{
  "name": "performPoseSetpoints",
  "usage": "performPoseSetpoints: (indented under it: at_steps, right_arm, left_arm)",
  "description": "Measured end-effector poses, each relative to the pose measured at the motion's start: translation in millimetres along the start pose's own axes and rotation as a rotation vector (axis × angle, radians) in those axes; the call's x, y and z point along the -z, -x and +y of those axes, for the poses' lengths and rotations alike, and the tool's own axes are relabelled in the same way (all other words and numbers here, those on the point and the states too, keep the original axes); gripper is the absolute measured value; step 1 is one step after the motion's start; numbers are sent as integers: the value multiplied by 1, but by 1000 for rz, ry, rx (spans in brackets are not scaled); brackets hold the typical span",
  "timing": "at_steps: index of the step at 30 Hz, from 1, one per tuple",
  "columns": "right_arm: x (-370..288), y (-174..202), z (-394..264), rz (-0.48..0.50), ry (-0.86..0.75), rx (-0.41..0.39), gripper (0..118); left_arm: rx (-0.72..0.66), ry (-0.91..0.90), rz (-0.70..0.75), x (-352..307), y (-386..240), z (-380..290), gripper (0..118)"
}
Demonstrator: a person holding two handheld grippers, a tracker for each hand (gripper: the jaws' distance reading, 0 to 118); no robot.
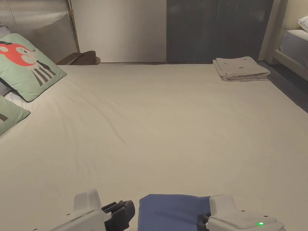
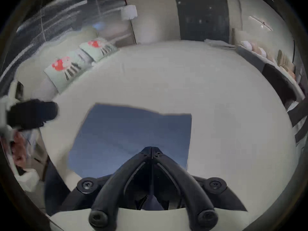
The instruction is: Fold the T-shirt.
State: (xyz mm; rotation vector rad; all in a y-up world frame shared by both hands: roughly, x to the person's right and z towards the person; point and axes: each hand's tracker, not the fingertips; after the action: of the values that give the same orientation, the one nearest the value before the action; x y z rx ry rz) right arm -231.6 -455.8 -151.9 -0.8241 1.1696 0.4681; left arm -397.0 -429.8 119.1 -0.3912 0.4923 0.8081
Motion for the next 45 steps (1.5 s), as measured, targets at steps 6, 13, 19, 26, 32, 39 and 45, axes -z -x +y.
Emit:
performPoseSetpoints:
  at_steps: [6,13,19,26,32,39,45]
  right_arm:
    - [6,-8,13,48,60,30,0]
    - [16,-25,17,98,106,40,0]
    - [18,-30,17,121,114,81,0]
    - [19,-31,17,135,114,93,0]
    - [15,-33,16,133,106,104,0]
    - [-10,-37,24,229,11,186,0]
    - [-22,-20,48,217,-56,141,0]
  left_arm:
    - [-183,56,-140,13,38,6,22]
    - [-437,277,-361,51,81,16,109]
    - [-438,369,-347,72,51,4,109]
    - [-503,430,-421,97,32,-8,98]
    - [-461,459,-337,109,29,-9,49]
    - [-475,434,-340,90,42,7,25]
    - [-466,315,-276,31,84,48,24]
